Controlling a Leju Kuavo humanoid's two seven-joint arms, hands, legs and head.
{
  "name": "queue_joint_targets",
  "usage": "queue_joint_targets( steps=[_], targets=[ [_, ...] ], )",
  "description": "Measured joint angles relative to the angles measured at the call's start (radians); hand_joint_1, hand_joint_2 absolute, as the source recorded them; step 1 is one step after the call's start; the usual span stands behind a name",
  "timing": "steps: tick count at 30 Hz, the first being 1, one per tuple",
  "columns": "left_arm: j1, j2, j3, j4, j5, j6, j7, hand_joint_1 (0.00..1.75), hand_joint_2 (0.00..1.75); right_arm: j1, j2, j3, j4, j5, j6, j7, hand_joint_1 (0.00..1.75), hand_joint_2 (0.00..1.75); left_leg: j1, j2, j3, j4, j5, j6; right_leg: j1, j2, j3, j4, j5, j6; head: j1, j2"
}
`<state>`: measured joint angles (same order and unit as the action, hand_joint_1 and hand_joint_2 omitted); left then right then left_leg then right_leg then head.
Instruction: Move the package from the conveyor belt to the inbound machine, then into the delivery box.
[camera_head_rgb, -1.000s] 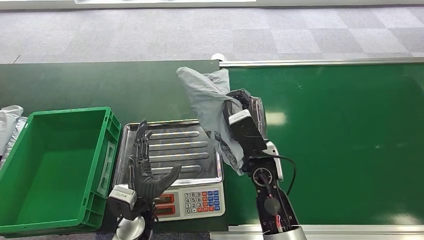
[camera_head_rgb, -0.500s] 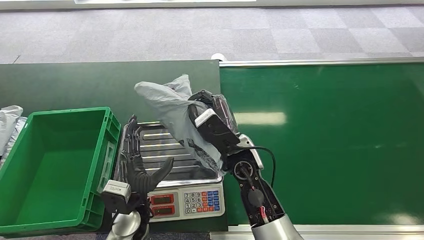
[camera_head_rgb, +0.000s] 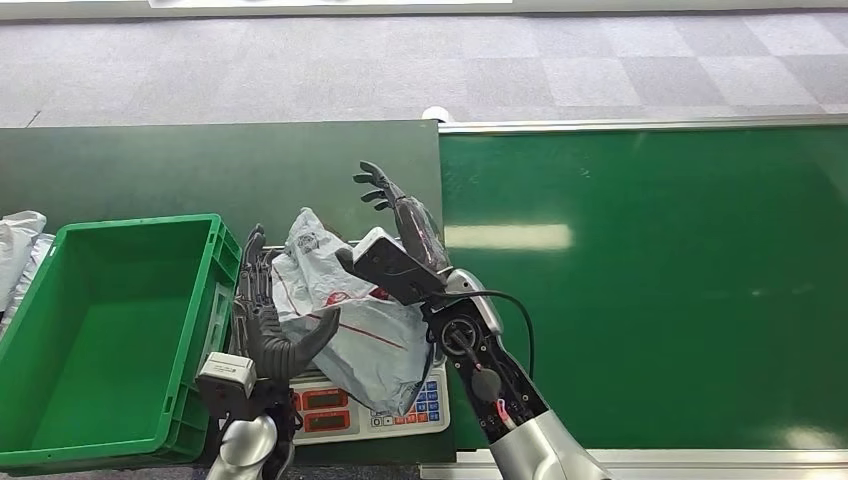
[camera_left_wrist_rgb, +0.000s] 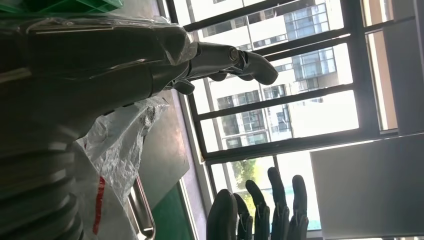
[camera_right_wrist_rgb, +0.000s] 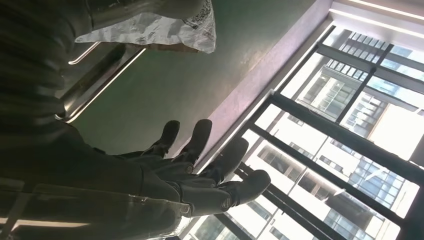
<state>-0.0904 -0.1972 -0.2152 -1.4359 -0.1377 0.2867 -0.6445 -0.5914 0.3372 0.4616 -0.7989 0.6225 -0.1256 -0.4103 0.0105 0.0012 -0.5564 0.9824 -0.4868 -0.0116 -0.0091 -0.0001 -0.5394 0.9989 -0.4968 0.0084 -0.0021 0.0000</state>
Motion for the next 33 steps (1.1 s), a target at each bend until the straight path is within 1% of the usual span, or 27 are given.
queue_joint_targets(
  steps=[4,7,10,13,21,26,29,33],
  targets=[
    [-0.003,-0.002,0.011,0.000,0.000,-0.009,0.002,0.00,1.75,-0.004,0.000,-0.001,0.011,0.019,-0.031,-0.013,0.00,1.75,0.000,0.000,0.000,0.000,0.000,0.000,0.000,0.000,0.000,0.000,0.000,0.000,0.000,0.000],
    [-0.004,-0.006,0.014,0.000,0.000,-0.017,0.002,0.00,1.75,0.002,-0.001,-0.007,-0.001,0.010,-0.070,-0.048,0.00,1.75,0.000,0.000,0.000,0.000,0.000,0.000,0.000,0.000,0.000,0.000,0.000,0.000,0.000,0.000],
    [-0.004,-0.011,0.015,0.000,0.000,-0.023,-0.003,0.00,1.75,0.026,-0.003,-0.028,-0.057,-0.029,-0.121,-0.092,0.00,1.75,0.000,0.000,0.000,0.000,0.000,0.000,0.000,0.000,0.000,0.000,0.000,0.000,0.000,0.000],
    [-0.004,-0.015,0.015,0.000,-0.005,-0.029,-0.009,0.00,1.75,0.060,-0.010,-0.050,-0.138,-0.072,-0.160,-0.116,0.00,1.75,0.000,0.000,0.000,0.000,0.000,0.000,0.000,0.000,0.000,0.000,0.000,0.000,0.000,0.000],
    [0.003,-0.017,0.017,0.000,-0.021,-0.035,-0.011,0.00,1.75,0.222,-0.058,-0.106,-0.435,-0.115,-0.298,-0.152,0.00,1.75,0.000,0.000,0.000,0.000,0.000,0.000,0.000,0.000,0.000,0.000,0.000,0.000,0.000,0.000],
    [0.031,-0.015,0.031,-0.009,-0.037,-0.043,-0.009,0.00,1.75,0.347,-0.095,-0.166,-0.598,-0.116,-0.349,-0.170,0.00,1.75,0.000,0.000,0.000,0.000,0.000,0.000,0.000,0.000,0.000,-0.001,0.000,0.000,0.000,0.000],
    [0.049,-0.011,0.040,-0.013,-0.079,-0.060,0.022,0.00,1.75,0.420,-0.115,-0.205,-0.664,-0.106,-0.362,-0.179,0.00,1.75,0.000,0.000,0.000,0.000,-0.001,0.000,0.000,0.000,0.000,-0.001,0.000,0.000,0.000,0.000],
    [0.064,-0.001,0.044,-0.013,-0.222,-0.087,0.100,0.00,1.75,0.516,-0.130,-0.245,-0.727,-0.094,-0.366,-0.187,0.00,1.75,0.000,0.000,0.000,0.000,-0.001,0.000,0.000,0.000,0.000,-0.001,0.000,0.000,0.000,0.000]
  ],
)
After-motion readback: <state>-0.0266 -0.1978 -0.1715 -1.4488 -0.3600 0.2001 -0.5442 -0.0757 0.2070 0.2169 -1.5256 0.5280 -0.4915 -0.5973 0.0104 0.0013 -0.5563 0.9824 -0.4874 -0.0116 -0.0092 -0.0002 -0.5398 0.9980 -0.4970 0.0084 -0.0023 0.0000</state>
